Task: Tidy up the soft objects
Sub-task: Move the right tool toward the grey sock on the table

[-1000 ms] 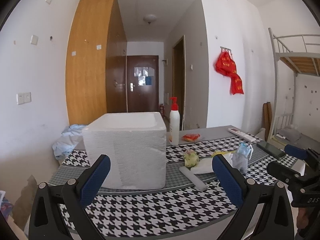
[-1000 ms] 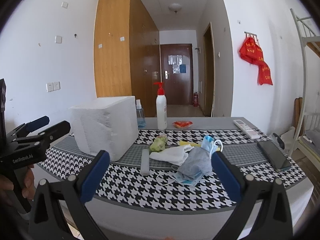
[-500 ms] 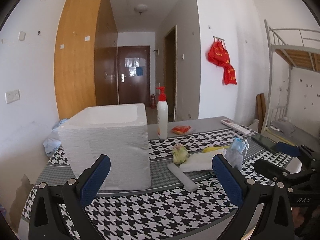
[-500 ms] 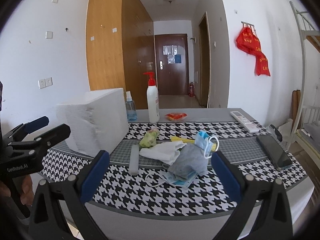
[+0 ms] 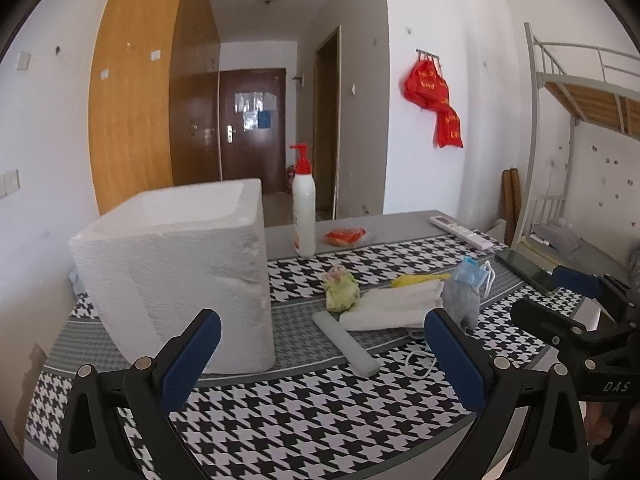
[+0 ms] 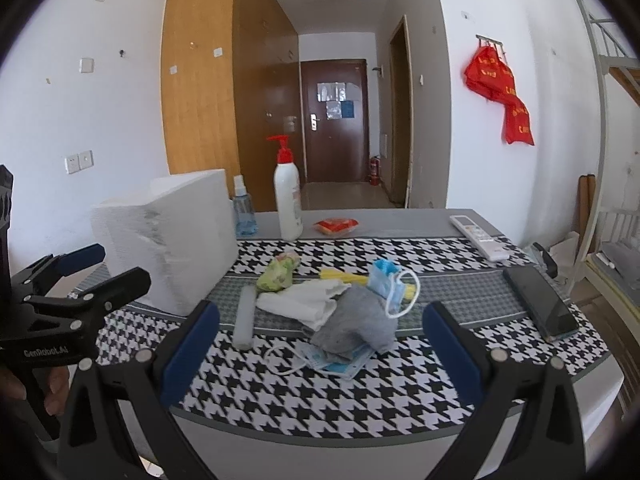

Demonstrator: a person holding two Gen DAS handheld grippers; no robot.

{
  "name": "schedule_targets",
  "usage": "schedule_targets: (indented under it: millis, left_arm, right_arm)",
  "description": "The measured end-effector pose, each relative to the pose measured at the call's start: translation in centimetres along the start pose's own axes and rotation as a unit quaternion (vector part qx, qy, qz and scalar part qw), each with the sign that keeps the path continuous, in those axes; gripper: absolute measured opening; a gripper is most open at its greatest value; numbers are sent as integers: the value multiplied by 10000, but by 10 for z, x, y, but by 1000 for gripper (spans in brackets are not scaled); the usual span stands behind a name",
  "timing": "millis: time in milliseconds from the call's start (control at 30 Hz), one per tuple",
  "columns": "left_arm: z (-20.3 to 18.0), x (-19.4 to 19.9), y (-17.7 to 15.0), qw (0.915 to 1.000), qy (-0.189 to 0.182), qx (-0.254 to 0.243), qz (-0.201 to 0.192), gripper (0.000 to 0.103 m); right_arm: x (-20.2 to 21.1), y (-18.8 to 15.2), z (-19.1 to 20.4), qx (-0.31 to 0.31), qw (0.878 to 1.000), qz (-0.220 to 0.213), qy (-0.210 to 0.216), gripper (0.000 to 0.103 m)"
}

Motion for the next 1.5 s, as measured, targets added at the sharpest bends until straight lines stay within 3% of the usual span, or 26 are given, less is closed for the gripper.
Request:
schedule_targets:
  millis: [800,1067,1267,1500]
  left_arm:
    - [-35,-54,-13,9964,-139,-264,797,102]
    - [-41,-74,-21,9933,103,-307,1114,102]
    - [-51,-82,-23,9911,119,-360,1280,100]
    - [-59,-97,-30,9859,227,-508,1578,91]
  right_arm:
    - [-35,-14,-45,-379,9982,461,-51,103]
    - [-46,-19,-54,-346,9972,651,-114,102]
    - [-51,-22,-59,-385,9965,741,10,96]
    - [-60,-26,-61,-422,9952,840,255,86]
Point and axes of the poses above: each gripper's, at about its wrist camera, not at the fingertips, and x roughly against the way its jaws point, z to its left, y to its top, the point moved 3 cm from there along -x, roughly the way its jaws point, and after that the axes turned 15 degrees about y, right-handed, at the moved point
